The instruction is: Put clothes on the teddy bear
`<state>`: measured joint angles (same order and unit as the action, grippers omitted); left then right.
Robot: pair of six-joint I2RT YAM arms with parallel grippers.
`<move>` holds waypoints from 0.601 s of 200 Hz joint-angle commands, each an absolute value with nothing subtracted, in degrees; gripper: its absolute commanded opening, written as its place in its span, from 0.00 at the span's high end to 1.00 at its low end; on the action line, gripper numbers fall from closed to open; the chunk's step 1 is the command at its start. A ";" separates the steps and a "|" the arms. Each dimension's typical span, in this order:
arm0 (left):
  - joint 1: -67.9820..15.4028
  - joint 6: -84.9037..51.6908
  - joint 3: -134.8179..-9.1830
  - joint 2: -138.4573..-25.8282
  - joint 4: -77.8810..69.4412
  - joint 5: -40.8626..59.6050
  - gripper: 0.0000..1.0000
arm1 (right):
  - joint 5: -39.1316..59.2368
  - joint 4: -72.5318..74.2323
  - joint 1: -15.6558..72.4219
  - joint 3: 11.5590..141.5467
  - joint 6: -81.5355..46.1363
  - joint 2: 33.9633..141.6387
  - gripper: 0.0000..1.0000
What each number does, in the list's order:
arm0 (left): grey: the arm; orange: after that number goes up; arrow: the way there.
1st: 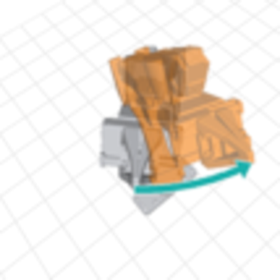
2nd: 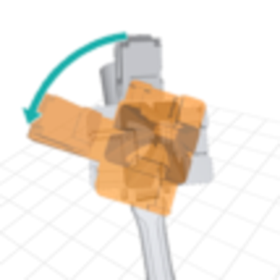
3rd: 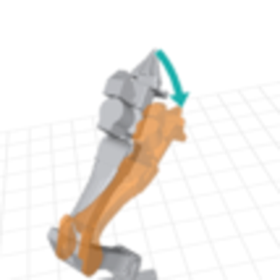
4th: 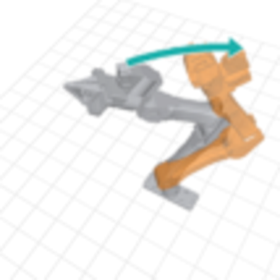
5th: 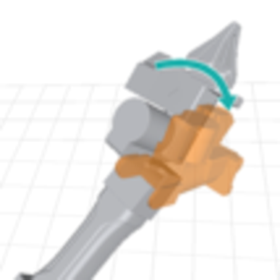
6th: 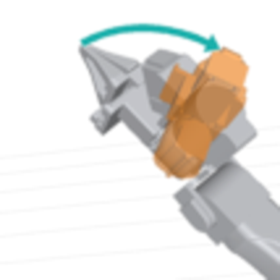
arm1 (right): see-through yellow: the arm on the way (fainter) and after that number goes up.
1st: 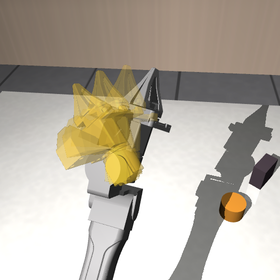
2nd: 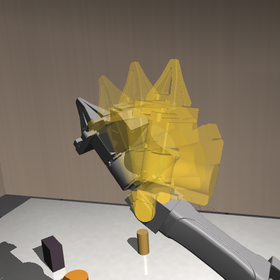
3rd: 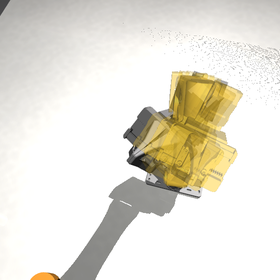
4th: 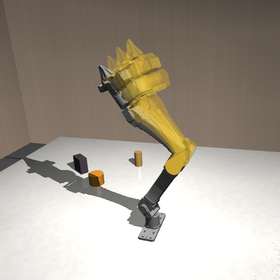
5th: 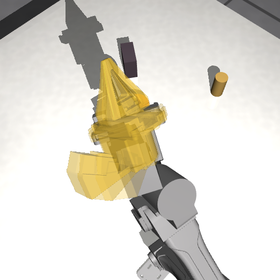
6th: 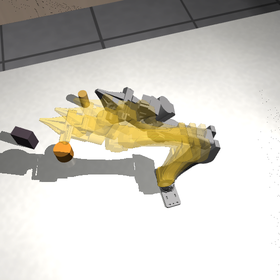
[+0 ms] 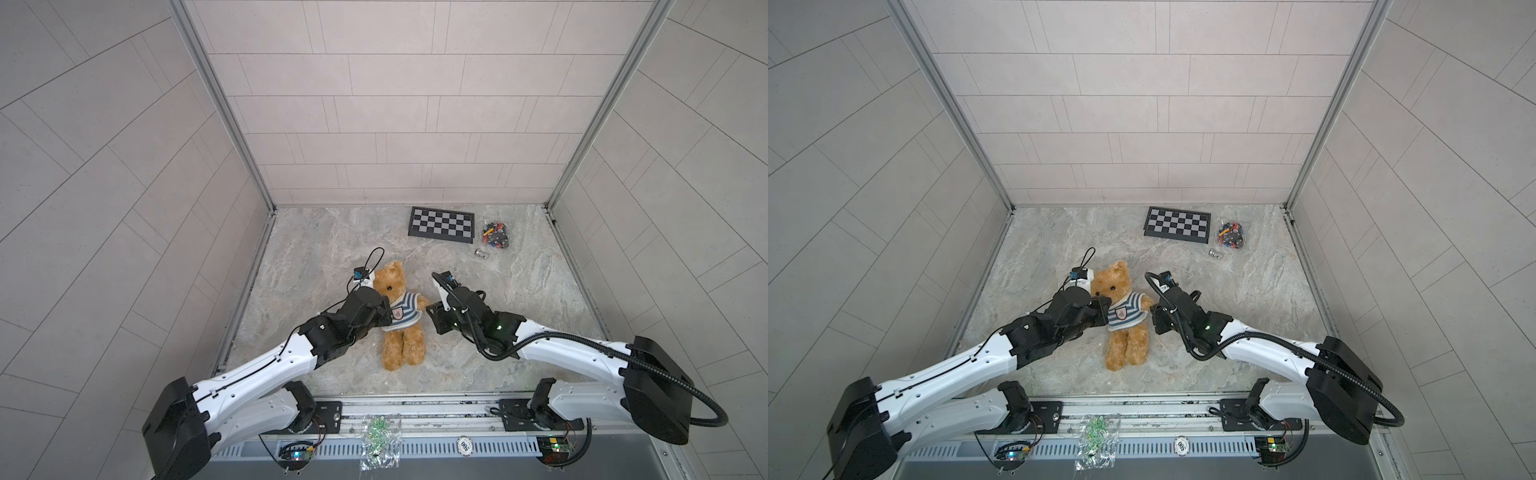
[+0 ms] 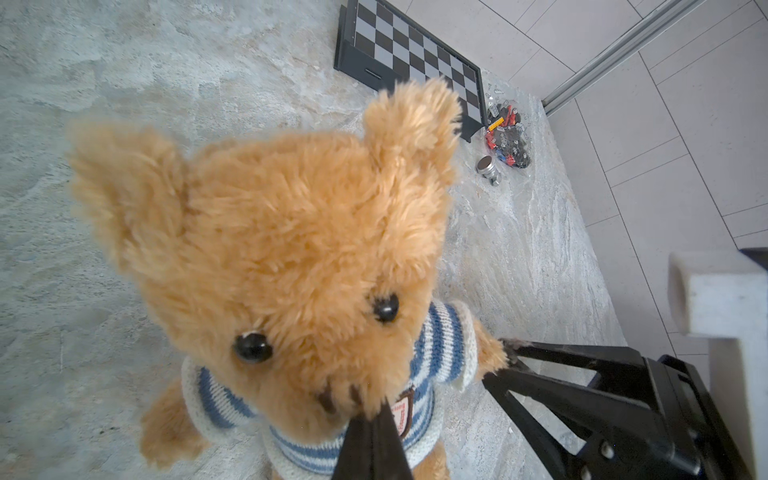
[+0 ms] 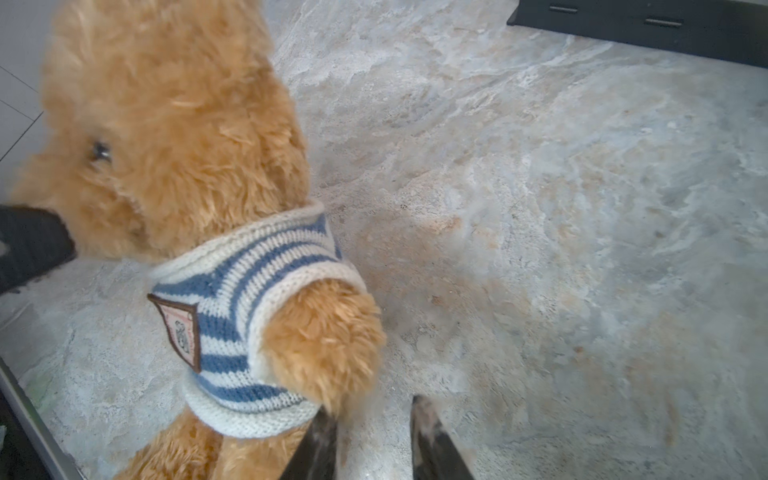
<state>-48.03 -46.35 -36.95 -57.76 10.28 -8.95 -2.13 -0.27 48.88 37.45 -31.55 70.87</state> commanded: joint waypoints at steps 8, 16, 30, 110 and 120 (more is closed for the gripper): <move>-48.27 -46.23 -36.47 -56.60 10.54 -10.24 1.00 | -2.17 -2.52 49.08 40.05 -31.31 68.08 0.65; -48.27 -46.15 -36.52 -56.52 10.55 -10.21 1.00 | -2.06 -2.81 49.38 41.18 -30.89 67.40 0.64; -48.25 -46.14 -36.49 -56.60 10.52 -10.19 1.00 | -2.02 -2.99 49.74 43.27 -30.18 66.89 0.60; -48.41 -46.32 -36.34 -56.63 10.00 -10.16 1.00 | -1.37 -3.05 49.75 51.50 -25.73 79.93 0.52; -48.34 -46.32 -36.33 -56.60 9.93 -10.22 1.00 | -1.82 -3.03 49.75 51.41 -25.51 80.94 0.52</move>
<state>-48.03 -46.52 -36.80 -57.56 10.57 -9.19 -1.17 -1.74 49.50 51.20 -26.92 78.43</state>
